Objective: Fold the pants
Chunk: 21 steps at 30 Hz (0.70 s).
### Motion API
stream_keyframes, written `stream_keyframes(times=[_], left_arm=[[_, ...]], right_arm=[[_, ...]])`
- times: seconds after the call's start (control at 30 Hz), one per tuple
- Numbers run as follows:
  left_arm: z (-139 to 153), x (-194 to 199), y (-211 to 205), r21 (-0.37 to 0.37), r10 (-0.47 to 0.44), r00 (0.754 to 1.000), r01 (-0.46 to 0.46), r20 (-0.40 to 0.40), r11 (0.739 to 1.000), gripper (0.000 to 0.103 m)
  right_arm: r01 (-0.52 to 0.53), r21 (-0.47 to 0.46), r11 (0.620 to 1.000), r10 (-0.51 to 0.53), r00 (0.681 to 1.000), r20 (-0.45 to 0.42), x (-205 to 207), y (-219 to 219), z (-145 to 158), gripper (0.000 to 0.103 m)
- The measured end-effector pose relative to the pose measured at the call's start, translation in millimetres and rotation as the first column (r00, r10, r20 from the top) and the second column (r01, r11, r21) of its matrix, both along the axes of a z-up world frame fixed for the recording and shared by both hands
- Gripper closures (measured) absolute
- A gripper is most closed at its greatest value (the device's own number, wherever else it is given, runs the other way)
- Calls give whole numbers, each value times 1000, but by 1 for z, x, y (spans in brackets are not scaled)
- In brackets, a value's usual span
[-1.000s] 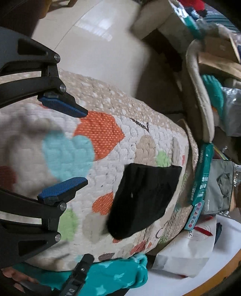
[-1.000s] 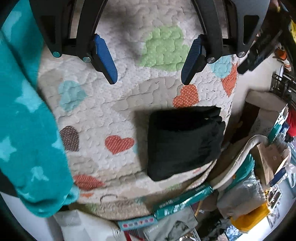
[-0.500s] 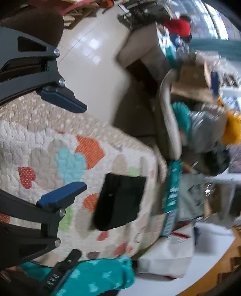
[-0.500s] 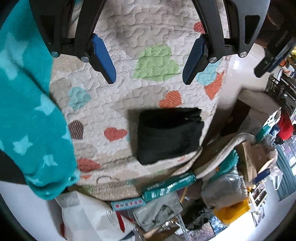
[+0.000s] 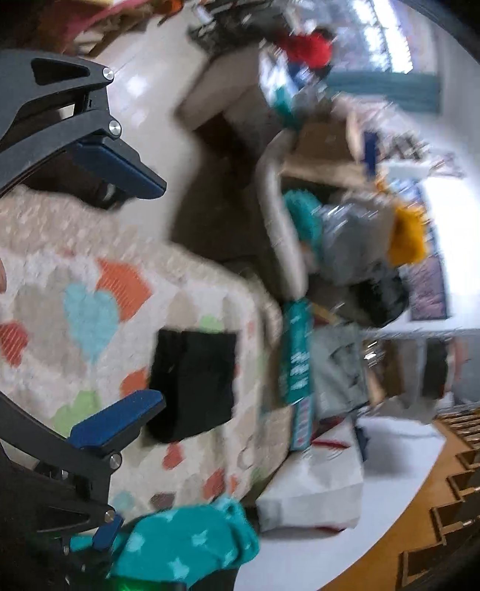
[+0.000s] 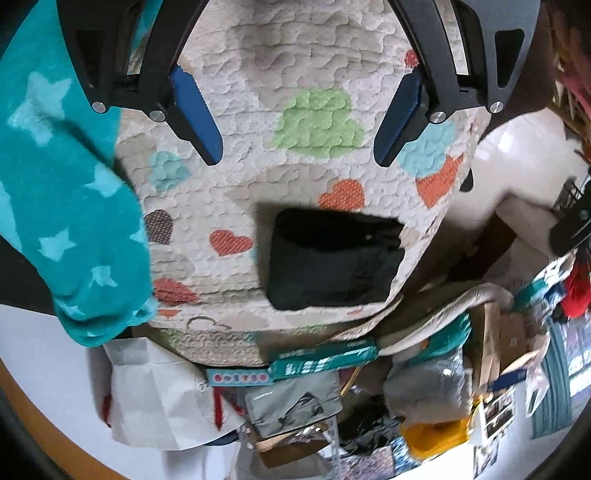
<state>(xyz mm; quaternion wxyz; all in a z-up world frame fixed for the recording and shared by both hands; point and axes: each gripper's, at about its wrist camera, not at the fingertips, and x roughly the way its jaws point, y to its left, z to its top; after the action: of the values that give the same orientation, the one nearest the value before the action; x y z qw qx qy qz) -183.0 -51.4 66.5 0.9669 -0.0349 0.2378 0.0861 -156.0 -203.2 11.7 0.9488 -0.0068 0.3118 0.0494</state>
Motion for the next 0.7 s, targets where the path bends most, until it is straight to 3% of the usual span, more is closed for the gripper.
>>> stream_keyframes(times=[0.2,0.7], left_arm=[[-38,34,-5,-80,-116,978,104,-173,991,0],[-88,70,5,-134,-155,935,117,-320,984,0]], right_arm=[[-8,-66,998,7,1000,-13,4,9,-10,15],[70,-66,995,-79,987,-143,37,2,-37,14]])
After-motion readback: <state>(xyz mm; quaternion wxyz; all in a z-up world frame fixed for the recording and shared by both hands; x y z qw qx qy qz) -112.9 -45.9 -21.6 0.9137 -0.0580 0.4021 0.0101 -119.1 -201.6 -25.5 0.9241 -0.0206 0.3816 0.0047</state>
